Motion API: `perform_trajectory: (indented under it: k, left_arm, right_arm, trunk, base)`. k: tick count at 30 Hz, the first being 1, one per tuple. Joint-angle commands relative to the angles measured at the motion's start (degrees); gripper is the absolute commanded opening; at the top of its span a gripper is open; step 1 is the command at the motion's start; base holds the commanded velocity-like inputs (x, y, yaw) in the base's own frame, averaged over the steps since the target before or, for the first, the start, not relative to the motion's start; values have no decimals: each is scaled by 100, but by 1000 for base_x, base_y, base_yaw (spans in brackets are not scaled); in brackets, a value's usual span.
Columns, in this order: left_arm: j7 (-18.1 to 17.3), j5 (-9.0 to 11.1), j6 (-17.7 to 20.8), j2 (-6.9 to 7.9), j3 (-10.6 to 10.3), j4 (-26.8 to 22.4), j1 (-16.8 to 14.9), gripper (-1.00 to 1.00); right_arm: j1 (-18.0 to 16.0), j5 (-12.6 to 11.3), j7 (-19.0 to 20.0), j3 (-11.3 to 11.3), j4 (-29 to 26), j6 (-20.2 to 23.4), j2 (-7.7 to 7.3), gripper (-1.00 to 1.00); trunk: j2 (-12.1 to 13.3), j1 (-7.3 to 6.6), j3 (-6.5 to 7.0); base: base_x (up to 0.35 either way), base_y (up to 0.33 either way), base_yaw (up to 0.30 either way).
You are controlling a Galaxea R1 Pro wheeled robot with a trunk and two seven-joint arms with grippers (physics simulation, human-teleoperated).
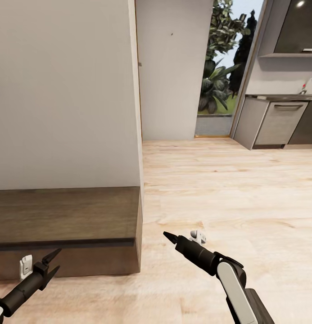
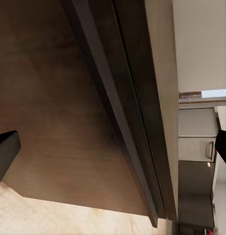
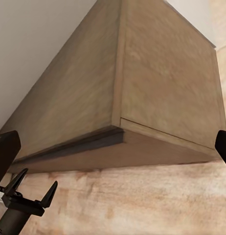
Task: Place each of the two pumpkins and all three candles from the living room inside a cabinet in the living room (use any cabinet), then make sure every cabinet is closed, and position the cauldron so it is next to a table in the living room.
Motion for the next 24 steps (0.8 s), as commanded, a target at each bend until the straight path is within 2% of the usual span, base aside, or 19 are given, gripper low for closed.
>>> perform_trajectory:
  k: [1,15,24]
  left_arm:
    - [-4,31,42,1,7,3,-3,100]
    - [-47,37,48,6,6,3,-3,100]
    - [-651,-10,43,32,-1,212,-3,100]
  right_arm:
    - [-3,20,24,-8,-2,26,3,100]
    - [-3,20,24,-12,-2,27,-6,100]
    - [-3,19,24,-14,-2,27,-14,100]
  trunk:
    - [-2,-1,-5]
    - [-2,-1,-5]
    - [-2,-1,-5]
  base:
    - [9,0,0]
    - [84,0,0]
    - [150,0,0]
